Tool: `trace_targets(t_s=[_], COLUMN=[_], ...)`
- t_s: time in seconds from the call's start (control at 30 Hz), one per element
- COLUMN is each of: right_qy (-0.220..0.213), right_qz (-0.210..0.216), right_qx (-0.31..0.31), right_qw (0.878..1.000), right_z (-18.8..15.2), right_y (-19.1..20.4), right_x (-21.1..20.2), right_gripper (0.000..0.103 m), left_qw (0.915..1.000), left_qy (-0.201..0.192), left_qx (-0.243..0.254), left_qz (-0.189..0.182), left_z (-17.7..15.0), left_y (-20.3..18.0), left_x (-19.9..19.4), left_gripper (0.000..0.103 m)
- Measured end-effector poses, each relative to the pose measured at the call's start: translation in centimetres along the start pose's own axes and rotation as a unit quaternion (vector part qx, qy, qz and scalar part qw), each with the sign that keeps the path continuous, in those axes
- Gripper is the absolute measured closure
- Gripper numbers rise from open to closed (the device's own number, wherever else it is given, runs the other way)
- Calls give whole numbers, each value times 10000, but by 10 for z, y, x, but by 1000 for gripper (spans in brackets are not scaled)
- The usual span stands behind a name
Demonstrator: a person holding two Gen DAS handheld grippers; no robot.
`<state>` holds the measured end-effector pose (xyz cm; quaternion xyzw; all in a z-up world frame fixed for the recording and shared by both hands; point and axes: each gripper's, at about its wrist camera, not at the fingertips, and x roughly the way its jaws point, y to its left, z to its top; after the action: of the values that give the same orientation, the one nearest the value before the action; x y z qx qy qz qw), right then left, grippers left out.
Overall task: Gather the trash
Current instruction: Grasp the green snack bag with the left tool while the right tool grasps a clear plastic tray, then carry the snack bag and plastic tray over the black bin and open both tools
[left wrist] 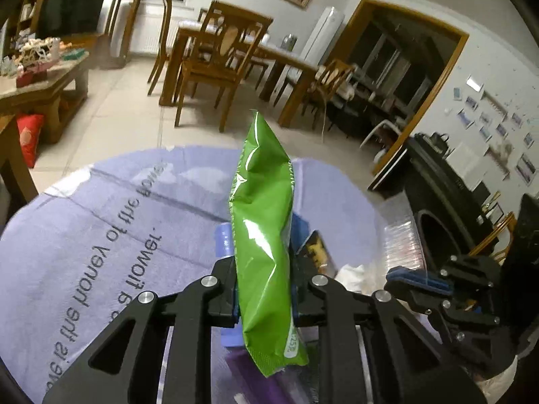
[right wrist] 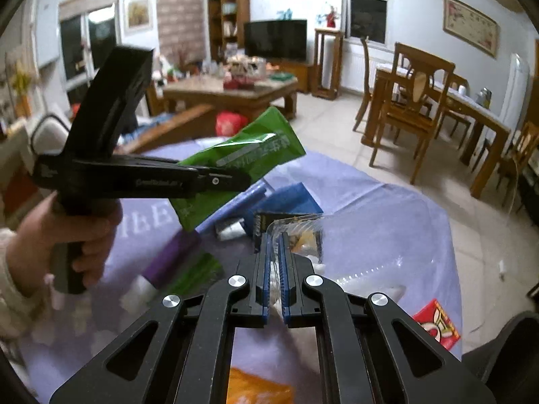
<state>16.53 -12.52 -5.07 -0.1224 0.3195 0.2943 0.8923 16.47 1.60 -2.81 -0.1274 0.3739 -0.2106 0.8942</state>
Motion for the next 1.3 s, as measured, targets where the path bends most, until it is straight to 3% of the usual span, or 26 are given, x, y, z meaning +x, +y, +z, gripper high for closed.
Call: trace_targets(t_s=[0.3, 0.7, 1.3], right_qy=[-819, -1665, -2386], right_qz=[395, -54, -1215], right_qx=[698, 1633, 3292], right_qw=[9934, 9724, 9055], right_z=[-13, -62, -173], right_y=[-16, -75, -218], right_x=[-73, -165, -265], right_gripper=[98, 98, 97], left_qw=[9988, 9945, 9795], left_qy=[-346, -333, 189], left_qx=[112, 583, 1263], left_qz=[-324, -800, -1556], left_z=[-13, -21, -32], left_y=[-31, -109, -239], left_x=[-31, -31, 42], left_gripper=[83, 83, 83])
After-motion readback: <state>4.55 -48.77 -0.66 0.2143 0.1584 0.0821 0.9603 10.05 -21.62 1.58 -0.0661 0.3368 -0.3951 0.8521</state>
